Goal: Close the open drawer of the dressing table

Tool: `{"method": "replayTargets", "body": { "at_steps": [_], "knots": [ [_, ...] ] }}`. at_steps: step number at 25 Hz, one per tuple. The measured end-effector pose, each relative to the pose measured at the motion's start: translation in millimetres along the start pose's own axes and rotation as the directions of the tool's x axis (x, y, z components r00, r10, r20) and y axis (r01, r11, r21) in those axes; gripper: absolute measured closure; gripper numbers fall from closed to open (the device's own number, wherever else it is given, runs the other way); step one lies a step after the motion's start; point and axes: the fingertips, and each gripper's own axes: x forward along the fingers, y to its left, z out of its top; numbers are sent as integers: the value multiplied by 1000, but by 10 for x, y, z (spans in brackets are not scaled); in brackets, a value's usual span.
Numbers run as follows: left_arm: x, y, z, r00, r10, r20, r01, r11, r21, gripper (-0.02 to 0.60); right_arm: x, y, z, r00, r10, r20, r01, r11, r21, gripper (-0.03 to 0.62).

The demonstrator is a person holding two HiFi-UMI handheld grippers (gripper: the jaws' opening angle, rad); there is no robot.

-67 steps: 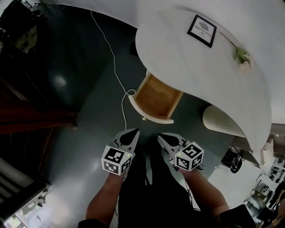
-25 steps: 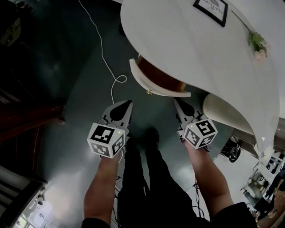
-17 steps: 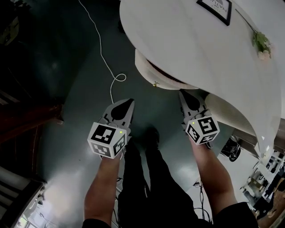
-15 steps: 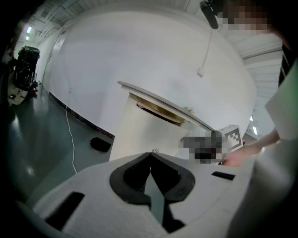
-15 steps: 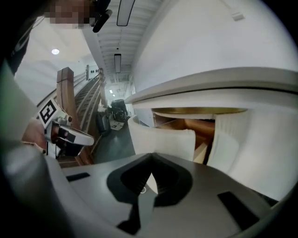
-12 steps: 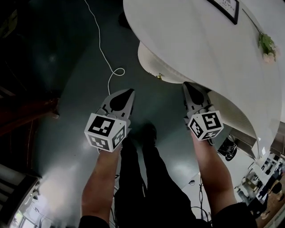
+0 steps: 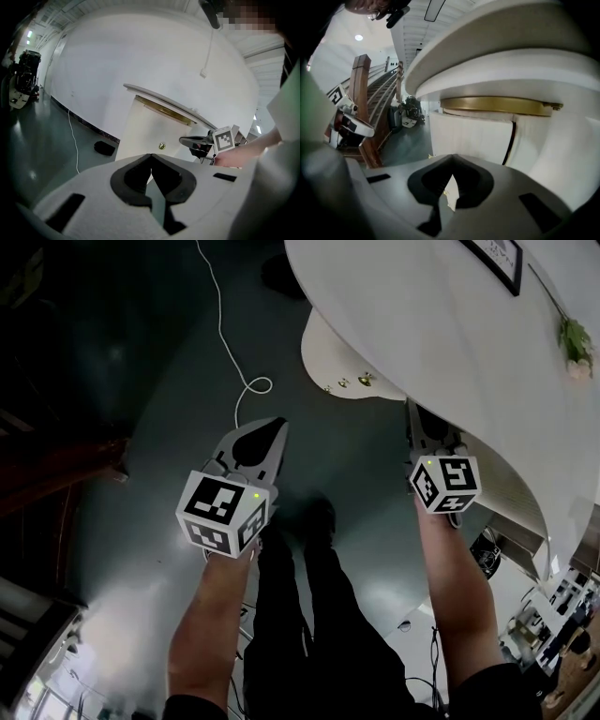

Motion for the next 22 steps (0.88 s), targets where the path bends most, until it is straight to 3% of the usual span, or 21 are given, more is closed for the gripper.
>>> {"method": "replayTargets", "body": {
  "at_steps": [7, 11, 18, 22],
  "knots": [
    [-32, -23, 1, 1000, -8, -10, 8, 1000, 3, 572, 135, -178, 56, 998, -69, 14, 69, 997, 17, 588],
    [-132, -134, 166, 1000, -12, 3, 12, 1000, 17, 572, 139, -175, -66, 995, -72, -63, 74, 997, 29, 588],
    [-534, -255, 576, 999, 13, 38, -13, 1000, 24, 572, -263, 310, -191, 990, 12, -144, 2, 995, 97, 588],
    [-995, -560, 797, 1000, 21, 12, -22, 992, 124, 572, -737, 756, -39, 982, 86, -166, -58, 984, 166, 588]
  ]
}}
